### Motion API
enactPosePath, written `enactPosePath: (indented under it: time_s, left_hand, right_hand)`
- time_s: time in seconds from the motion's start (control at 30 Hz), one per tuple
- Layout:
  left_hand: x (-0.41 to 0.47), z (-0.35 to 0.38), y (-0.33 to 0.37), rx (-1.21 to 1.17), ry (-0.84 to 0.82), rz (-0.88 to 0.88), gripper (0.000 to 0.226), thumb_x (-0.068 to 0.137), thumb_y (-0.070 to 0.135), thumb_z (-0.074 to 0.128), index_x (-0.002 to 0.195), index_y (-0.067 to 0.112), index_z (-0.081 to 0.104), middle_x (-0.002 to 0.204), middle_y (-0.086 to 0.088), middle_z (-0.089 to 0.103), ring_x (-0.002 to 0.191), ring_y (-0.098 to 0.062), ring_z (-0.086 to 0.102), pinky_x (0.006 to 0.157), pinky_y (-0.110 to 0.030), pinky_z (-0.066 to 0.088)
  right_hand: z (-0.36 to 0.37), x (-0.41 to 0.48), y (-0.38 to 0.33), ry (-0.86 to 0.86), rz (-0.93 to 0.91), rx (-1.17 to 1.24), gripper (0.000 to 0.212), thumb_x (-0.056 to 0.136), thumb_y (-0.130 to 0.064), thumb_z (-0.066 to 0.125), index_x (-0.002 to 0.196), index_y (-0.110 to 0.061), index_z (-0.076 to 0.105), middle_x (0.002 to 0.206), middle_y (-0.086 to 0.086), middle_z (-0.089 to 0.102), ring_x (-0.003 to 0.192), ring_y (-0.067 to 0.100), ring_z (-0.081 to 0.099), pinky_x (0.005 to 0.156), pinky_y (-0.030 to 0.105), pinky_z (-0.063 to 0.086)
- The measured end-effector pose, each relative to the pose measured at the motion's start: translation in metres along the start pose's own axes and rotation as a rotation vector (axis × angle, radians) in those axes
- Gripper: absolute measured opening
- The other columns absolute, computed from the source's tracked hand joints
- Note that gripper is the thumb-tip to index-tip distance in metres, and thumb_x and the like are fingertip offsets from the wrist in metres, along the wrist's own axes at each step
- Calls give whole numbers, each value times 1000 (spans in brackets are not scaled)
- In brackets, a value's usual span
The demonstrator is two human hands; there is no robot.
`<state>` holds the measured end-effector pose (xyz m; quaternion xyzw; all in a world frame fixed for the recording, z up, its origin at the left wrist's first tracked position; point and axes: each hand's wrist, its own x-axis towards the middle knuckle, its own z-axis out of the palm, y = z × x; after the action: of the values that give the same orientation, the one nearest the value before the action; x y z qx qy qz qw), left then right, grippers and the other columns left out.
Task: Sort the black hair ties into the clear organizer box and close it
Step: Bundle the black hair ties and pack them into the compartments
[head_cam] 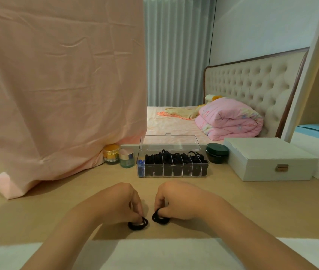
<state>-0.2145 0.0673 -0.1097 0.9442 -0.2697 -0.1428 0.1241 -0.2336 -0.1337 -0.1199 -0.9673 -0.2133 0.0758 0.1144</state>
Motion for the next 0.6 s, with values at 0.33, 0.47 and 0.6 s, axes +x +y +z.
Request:
enactPosePath:
  time_s: [0.33,0.47,0.6]
  left_hand:
    - [9,22,-2,-250,365,-27,6,97,29,61,93,34,62,88,13,68,81,0,61,67,-14,41]
    - [15,28,2,-570,453,-100,3,88,23,74,86,25,72,78,2,75,75,-12,71,69,-29,59]
    - [15,29,13,-1019,338,-203,8,87,11,75,91,17,79,86,-7,78,79,-20,76,69,-31,63]
  right_hand:
    - [1,-4,5,145,89,428,14,100,-17,59,102,-24,71,88,0,76,72,12,73,69,29,62]
    - [9,-6,-7,280,133,925,19,96,-9,64,93,-21,78,83,23,74,61,27,63,50,33,52]
    - [9,2,-15,436,174,969,13,90,-5,73,95,-17,75,78,7,77,58,22,70,58,38,59]
